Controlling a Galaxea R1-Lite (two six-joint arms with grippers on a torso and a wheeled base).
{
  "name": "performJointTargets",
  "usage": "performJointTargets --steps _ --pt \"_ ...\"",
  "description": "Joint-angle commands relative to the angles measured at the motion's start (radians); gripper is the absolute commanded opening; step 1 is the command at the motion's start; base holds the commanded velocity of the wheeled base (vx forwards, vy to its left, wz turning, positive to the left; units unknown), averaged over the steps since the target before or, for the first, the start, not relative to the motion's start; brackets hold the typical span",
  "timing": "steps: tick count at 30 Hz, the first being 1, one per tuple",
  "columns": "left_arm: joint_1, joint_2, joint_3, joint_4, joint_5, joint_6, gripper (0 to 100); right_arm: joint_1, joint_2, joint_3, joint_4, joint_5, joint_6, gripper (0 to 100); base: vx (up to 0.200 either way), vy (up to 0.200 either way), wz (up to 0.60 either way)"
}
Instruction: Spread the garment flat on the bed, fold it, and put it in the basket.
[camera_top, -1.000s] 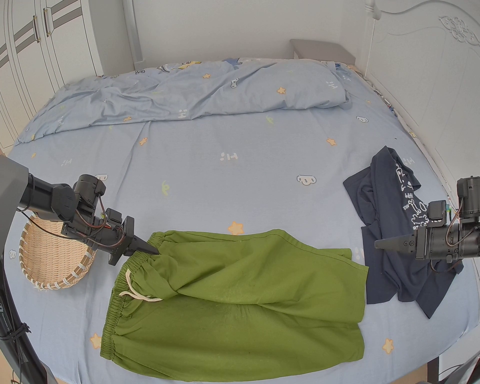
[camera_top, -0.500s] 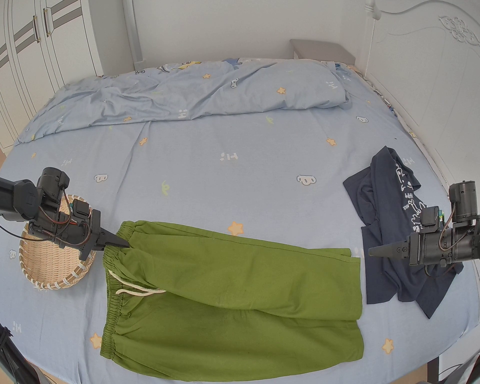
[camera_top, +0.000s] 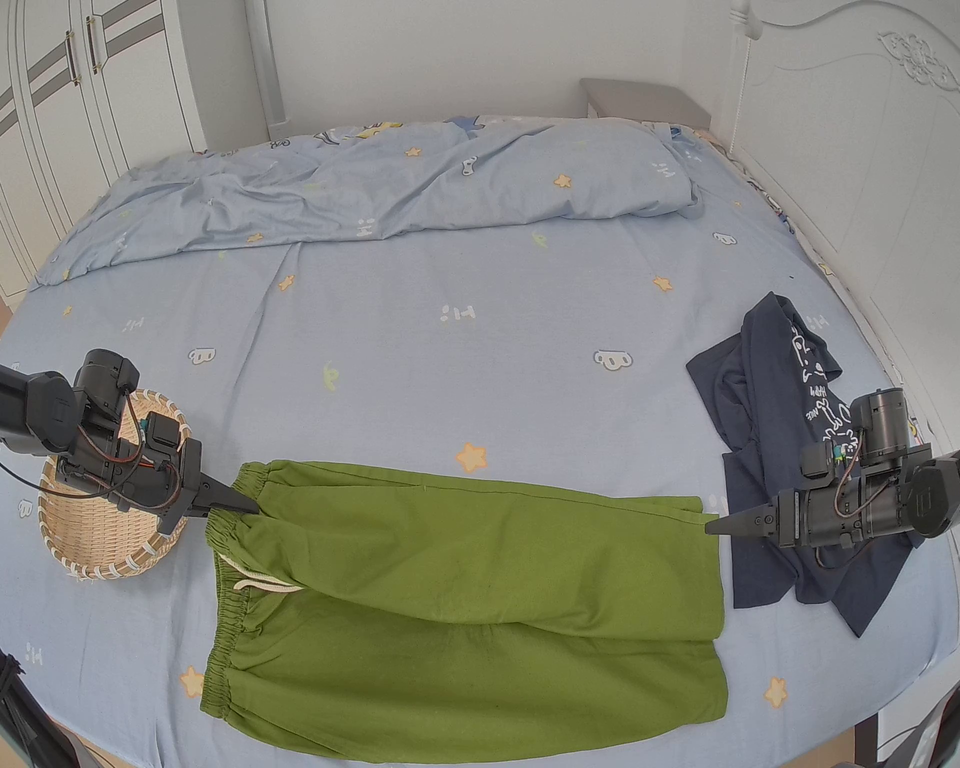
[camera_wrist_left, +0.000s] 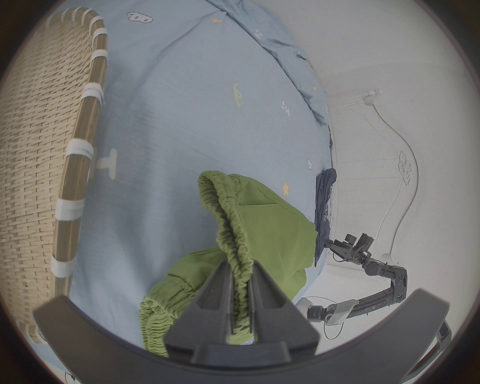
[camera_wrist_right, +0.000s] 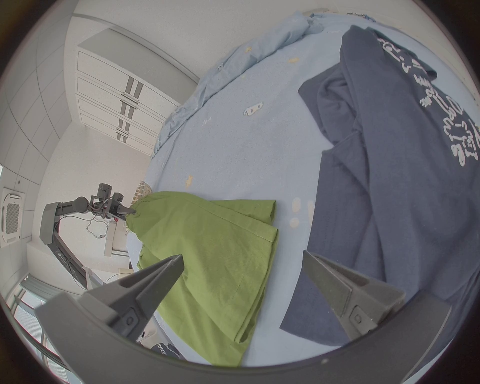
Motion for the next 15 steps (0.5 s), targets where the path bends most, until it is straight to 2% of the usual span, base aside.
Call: performJointTargets --steps 1,3,4,15 --pt "0.003 0.011 -0.006 0.000 0.001 0.000 0 0.007 0.073 0.004 -0.015 0.001 0.002 100 0.000 0.000 0.00" --pt "0.001 0.011 -0.006 0.000 0.003 0.000 0 0.007 0.076 0.004 -0.019 0.001 0.002 100 0.000 0.000 0.00" --pt "0.001 0.011 -0.006 0.000 0.003 0.000 100 0.007 0.076 0.004 -0.019 0.001 0.002 100 0.000 0.000 0.00" --pt "0.015 0.067 -0.044 -0.003 0.001 -0.001 100 0.007 0.070 0.010 -0.020 0.002 0.002 100 0.000 0.000 0.00"
